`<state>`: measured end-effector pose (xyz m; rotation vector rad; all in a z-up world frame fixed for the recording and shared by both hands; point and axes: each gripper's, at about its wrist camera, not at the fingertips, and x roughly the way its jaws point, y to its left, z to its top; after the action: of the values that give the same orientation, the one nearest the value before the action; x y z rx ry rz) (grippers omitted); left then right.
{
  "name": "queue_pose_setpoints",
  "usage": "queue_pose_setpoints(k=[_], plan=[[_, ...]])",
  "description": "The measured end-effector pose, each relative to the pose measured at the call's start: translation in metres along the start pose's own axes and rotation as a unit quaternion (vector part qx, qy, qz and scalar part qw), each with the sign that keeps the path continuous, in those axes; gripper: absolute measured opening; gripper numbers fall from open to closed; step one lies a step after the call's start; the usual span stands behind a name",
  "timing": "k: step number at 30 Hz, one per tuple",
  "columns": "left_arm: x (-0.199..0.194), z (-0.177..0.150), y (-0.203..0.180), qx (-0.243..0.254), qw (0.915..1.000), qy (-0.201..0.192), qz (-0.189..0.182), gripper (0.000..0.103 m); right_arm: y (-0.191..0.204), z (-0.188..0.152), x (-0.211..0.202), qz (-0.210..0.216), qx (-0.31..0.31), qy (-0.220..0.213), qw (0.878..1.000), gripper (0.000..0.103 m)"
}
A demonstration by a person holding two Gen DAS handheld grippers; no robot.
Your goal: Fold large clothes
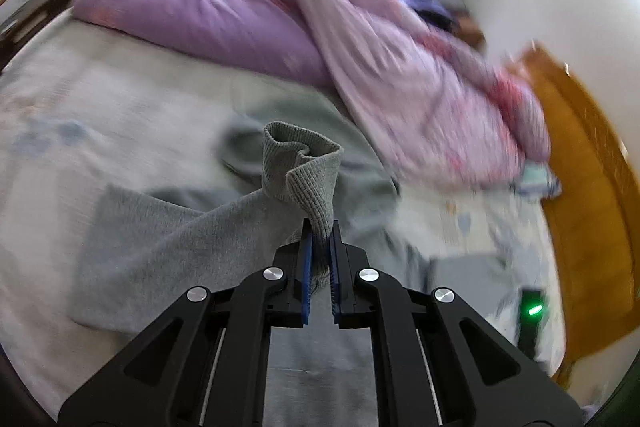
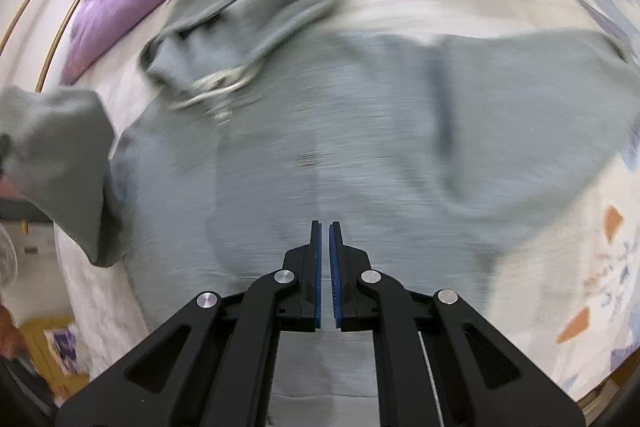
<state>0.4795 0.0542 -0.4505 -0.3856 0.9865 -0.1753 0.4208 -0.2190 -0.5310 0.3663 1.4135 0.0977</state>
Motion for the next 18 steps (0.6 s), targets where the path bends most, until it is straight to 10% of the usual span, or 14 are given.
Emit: queue_pose_setpoints(k=[18], plan=[[0.142, -0.066, -0.147, 0.104, 0.9884, 0.11, -0.016, 0.012, -0.159, -0.023, -0.02, -0.006, 0.126, -0.022, 0.992, 0.006]])
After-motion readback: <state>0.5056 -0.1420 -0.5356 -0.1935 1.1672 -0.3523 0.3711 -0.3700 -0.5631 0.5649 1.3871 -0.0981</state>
